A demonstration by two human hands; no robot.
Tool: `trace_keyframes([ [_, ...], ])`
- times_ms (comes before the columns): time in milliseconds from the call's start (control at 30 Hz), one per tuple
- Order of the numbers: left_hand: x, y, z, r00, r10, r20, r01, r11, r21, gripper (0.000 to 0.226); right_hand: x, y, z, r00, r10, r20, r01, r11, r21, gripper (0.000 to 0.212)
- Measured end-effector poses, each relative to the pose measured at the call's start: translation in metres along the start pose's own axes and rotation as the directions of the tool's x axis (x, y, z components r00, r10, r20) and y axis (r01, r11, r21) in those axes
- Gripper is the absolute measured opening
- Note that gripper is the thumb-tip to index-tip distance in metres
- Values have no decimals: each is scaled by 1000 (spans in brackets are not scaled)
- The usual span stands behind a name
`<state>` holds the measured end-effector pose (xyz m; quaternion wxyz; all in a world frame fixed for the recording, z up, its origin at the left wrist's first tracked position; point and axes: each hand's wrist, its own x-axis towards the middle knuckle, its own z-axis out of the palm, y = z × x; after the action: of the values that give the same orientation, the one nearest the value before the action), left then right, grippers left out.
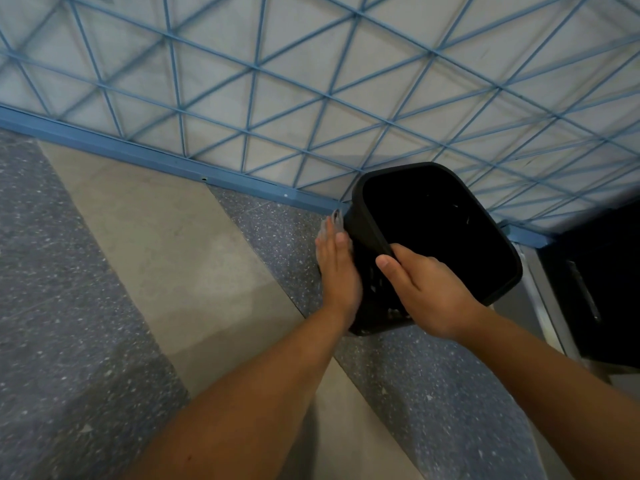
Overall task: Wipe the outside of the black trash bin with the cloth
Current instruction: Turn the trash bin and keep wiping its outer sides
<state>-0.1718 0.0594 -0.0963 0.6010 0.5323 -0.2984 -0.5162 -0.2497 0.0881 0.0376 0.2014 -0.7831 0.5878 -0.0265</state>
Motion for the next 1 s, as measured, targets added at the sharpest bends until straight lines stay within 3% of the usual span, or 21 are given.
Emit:
trace_keyframes([
  [33, 3, 4, 0, 999, -35, -9, 35, 999, -17, 50, 0, 0, 1, 1000, -3, 0, 3, 1000, -3, 30],
  [167, -15, 2, 3, 993, 99, 59, -101, 995, 26, 56, 1, 0, 0, 1000, -10, 8, 10, 1000, -2, 30],
  [300, -3, -7, -1, 1000, -17, 9, 16, 999, 27, 55, 1, 1, 2, 1000, -1, 3, 1, 1000, -3, 28],
  [433, -20, -2, 1, 991, 117, 64, -120, 992, 40, 55, 1, 1, 1, 1000, -6, 6, 6, 1000, 18, 31],
  [533, 1, -2, -3, 1000, -10, -24, 9, 1000, -14, 58, 1, 0, 2, 1000, -17, -4, 17, 1000, 5, 31],
  [667, -13, 11, 3, 993, 111, 32, -112, 994, 19, 55, 3, 0, 2, 1000, -21, -18, 22, 1000, 17, 31],
  [800, 13, 5, -3, 999, -22, -32, 20, 999, -36, 63, 4, 0, 3, 1000, 0, -22, 0, 1000, 17, 30],
  [933, -15, 16, 9, 989, 143, 25, -144, 990, 15, 54, 4, 1, 2, 999, -14, -29, 15, 999, 28, 33],
  [1000, -7, -6, 1, 997, 72, -3, -72, 997, -2, 66, 4, 1, 2, 1000, -12, -26, 12, 1000, 7, 30],
])
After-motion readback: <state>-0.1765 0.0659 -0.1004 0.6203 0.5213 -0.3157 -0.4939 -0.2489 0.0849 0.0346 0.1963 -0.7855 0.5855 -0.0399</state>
